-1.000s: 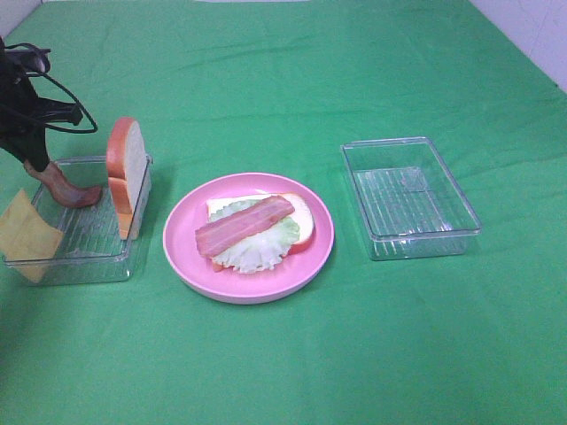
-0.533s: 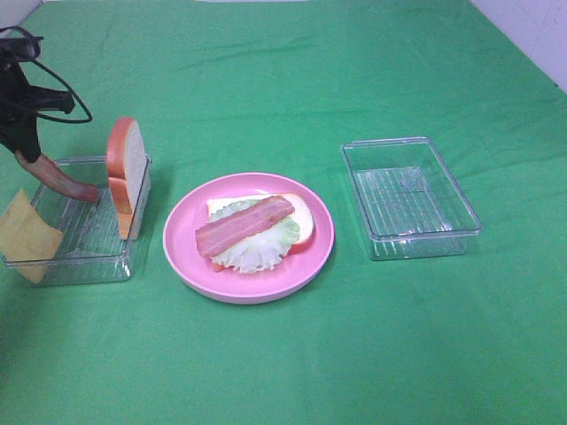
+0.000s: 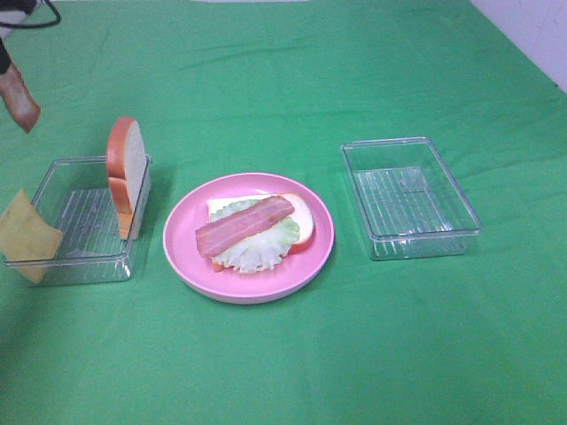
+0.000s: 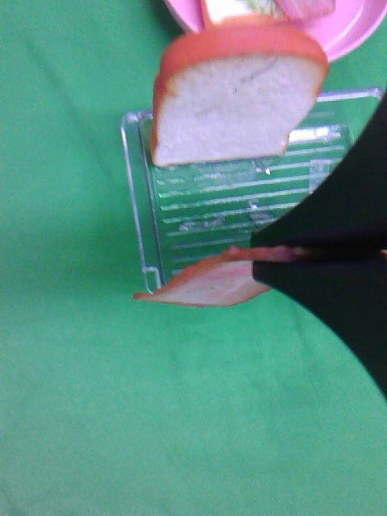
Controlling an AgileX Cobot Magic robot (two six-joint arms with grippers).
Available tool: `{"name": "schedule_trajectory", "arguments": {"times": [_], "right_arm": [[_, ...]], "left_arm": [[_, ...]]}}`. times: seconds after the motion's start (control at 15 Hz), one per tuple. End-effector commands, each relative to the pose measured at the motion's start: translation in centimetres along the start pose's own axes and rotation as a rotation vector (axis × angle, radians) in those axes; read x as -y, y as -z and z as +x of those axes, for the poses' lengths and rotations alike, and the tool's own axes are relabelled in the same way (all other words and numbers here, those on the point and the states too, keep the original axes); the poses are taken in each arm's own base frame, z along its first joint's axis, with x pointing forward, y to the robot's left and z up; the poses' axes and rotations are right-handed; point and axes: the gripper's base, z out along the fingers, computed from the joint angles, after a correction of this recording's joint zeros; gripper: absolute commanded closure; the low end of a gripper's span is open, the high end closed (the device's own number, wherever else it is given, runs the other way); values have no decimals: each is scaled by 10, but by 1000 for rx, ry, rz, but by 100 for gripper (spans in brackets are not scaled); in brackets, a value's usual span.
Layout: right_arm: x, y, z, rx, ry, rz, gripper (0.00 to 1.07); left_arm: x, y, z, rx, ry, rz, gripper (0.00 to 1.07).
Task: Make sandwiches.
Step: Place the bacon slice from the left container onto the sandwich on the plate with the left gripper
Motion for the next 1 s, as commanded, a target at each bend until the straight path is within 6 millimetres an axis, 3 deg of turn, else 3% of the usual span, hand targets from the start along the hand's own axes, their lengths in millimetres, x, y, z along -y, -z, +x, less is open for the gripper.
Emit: {"name": "schedule_trajectory", "arguments": {"times": [0.07, 0.27, 0.47, 0.8, 1.0], "right_arm": [[0, 3, 2, 42, 4, 4, 11], [0, 3, 2, 42, 4, 4, 11], [0, 3, 2, 42, 4, 4, 11], [0, 3, 2, 42, 4, 4, 11], [0, 3, 2, 42, 4, 4, 11]], "left_arm": [[19, 45, -1, 51, -29, 125, 107], [57, 88, -13, 188, -95, 295, 107], [113, 103, -9, 223, -202, 416, 107], [203, 100, 20, 164, -388, 528, 107], [239, 75, 34, 74, -452, 555, 107]]}}
